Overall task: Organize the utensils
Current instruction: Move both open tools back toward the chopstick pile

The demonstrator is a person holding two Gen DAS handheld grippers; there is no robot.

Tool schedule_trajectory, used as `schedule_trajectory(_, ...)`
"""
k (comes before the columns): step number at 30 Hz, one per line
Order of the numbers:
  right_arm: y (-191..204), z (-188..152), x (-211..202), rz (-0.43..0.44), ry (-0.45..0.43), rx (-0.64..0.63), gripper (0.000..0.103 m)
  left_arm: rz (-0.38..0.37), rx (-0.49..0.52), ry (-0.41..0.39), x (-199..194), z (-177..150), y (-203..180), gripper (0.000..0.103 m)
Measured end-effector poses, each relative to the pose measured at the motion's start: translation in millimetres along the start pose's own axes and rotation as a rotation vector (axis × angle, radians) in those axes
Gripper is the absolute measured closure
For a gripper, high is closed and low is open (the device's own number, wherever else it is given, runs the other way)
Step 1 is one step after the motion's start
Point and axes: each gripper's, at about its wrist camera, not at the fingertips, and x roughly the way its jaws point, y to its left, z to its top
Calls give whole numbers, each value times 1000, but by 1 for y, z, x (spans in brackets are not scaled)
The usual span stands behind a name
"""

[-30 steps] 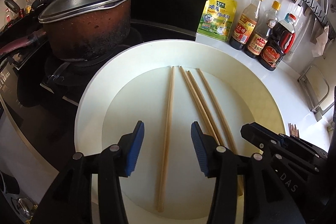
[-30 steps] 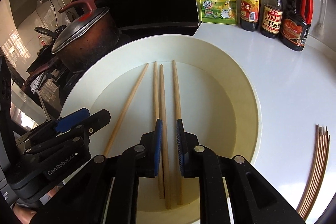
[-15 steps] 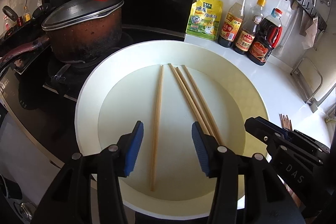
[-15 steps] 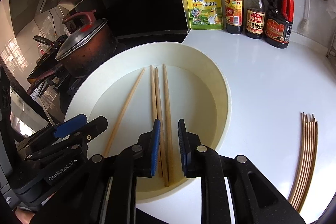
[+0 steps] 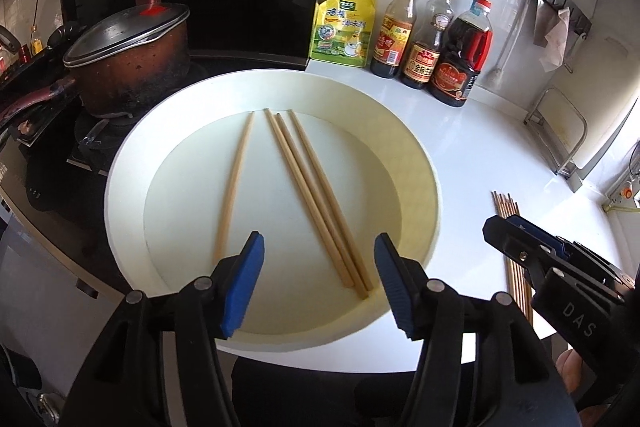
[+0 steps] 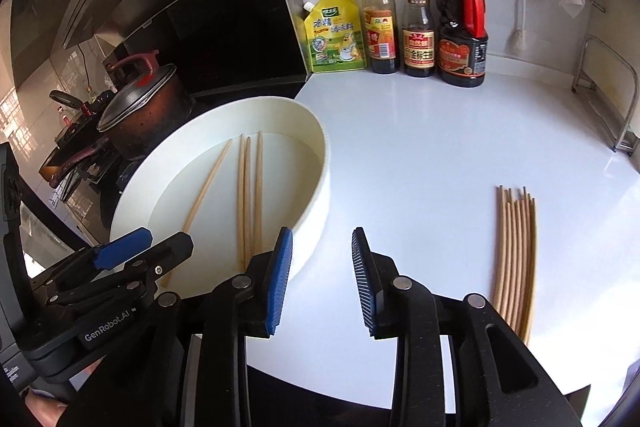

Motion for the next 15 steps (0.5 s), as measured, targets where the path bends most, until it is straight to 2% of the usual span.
schedule_trajectory(9,-57,-18,-29,-71,-28,71,70,-59,57,27,9,-12,-54,45)
schedule_trajectory(15,-108,-34,-38,-159,-24,115,68,-88,98,35,16,-19,-90,44)
